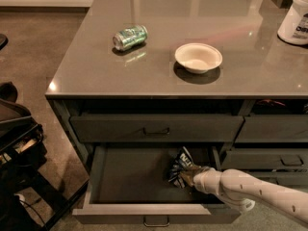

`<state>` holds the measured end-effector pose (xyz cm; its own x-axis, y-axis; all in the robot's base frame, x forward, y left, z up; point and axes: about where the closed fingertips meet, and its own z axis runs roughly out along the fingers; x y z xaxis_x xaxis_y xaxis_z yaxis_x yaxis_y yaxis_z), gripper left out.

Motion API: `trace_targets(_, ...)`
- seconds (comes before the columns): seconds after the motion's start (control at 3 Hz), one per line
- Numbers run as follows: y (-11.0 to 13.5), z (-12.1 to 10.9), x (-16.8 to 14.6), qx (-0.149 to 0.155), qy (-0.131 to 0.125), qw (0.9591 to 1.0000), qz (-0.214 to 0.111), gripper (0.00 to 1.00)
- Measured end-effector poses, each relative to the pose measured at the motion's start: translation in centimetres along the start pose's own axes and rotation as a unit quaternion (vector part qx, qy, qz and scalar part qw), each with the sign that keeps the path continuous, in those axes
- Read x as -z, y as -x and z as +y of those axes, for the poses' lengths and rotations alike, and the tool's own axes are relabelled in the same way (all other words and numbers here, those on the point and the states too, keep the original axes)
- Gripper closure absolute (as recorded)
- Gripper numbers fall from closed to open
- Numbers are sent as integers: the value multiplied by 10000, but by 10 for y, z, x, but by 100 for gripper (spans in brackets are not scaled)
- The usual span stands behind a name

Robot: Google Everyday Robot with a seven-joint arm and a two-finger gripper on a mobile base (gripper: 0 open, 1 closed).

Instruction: Pick blue chip bag from middle drawer and place on counter

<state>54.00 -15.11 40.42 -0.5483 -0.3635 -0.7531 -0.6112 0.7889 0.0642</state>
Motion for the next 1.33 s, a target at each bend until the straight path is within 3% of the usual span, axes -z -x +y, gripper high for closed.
trace_targets(0.33, 1, 2, 2, 8, 48, 10000, 2, 100)
trace_targets(0.67, 2, 10, 37, -213, 115, 9997, -72, 100)
trace_targets(1.0, 9, 31, 93, -591, 243, 9978, -168, 100)
trace_targets(1.33, 42, 45, 161, -815, 421, 9950, -401, 100)
